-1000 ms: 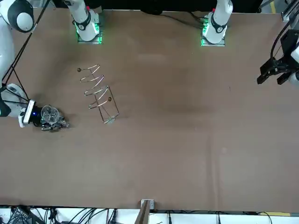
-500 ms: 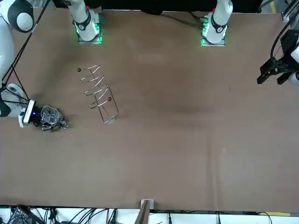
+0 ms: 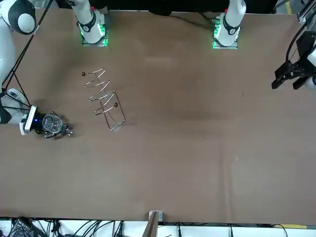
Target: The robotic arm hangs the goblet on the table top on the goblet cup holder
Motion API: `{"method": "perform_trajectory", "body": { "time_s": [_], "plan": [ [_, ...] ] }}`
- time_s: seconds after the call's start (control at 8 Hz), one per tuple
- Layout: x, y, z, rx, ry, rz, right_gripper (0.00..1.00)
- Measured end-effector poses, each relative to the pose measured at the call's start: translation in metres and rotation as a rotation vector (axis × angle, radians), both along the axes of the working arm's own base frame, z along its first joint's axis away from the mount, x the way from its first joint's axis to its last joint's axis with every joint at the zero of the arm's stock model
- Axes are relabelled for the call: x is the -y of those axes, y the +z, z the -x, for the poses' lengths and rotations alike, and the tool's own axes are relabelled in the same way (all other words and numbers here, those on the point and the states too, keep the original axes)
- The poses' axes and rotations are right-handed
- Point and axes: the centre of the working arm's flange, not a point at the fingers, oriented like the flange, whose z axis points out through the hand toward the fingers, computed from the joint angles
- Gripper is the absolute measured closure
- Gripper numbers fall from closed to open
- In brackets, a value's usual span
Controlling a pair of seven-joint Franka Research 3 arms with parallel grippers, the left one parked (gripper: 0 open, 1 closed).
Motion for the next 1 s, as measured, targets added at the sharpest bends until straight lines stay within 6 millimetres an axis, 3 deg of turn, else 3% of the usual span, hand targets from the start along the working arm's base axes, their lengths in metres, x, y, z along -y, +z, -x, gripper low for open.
{"method": "perform_trajectory", "body": {
  "time_s": [0.25,0.5,1.0],
  "plan": [
    [-0.002,0.008,-0.008,-0.050,-0.002,-0.005,0.90],
    [0.003,0.033,-0.024,-0.114,-0.014,0.005,0.90],
    [0.012,0.149,-0.062,-0.306,-0.048,0.082,0.90]
  ]
}}
